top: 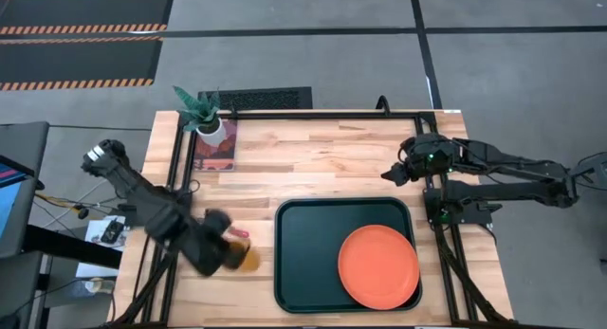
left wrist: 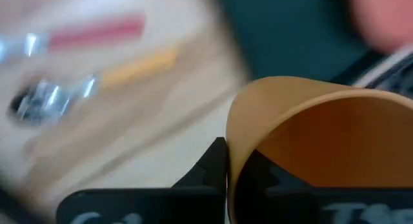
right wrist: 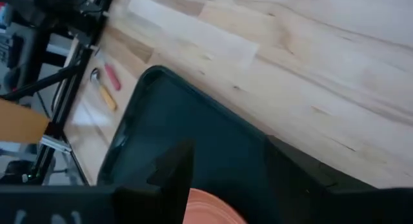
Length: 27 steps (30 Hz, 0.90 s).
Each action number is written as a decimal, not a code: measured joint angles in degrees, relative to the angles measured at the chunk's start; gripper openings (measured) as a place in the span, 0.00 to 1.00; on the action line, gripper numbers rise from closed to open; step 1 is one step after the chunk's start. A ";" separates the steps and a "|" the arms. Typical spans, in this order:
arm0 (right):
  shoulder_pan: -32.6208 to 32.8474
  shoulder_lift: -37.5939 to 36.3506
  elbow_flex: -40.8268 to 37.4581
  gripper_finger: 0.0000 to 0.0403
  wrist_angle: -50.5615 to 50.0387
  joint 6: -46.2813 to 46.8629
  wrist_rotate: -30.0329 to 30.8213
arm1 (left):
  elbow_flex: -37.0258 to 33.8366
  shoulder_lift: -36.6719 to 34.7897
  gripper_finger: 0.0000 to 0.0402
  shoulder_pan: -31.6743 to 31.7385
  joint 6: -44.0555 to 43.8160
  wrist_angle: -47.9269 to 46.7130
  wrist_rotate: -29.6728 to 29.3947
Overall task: Pick and place plate/cup/fork/spoon on tray
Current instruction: Put the yellow cup above the orange plate on the black tray
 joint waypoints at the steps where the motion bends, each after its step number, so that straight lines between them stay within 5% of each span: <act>1: -0.02 -0.02 0.00 0.52 0.04 0.00 0.04 | 0.62 0.00 0.00 2.53 1.69 0.04 -1.45; 8: -0.65 -0.76 0.00 0.52 2.26 -0.35 4.75 | 1.29 1.70 0.00 23.62 20.36 6.67 -4.20; 15: -1.62 -0.68 0.02 0.52 4.11 -2.19 5.06 | 3.60 12.74 0.00 38.34 39.70 22.79 6.13; 27: -4.69 1.69 5.65 0.52 7.02 -7.11 9.59 | 32.89 37.73 0.00 46.52 64.55 16.03 14.59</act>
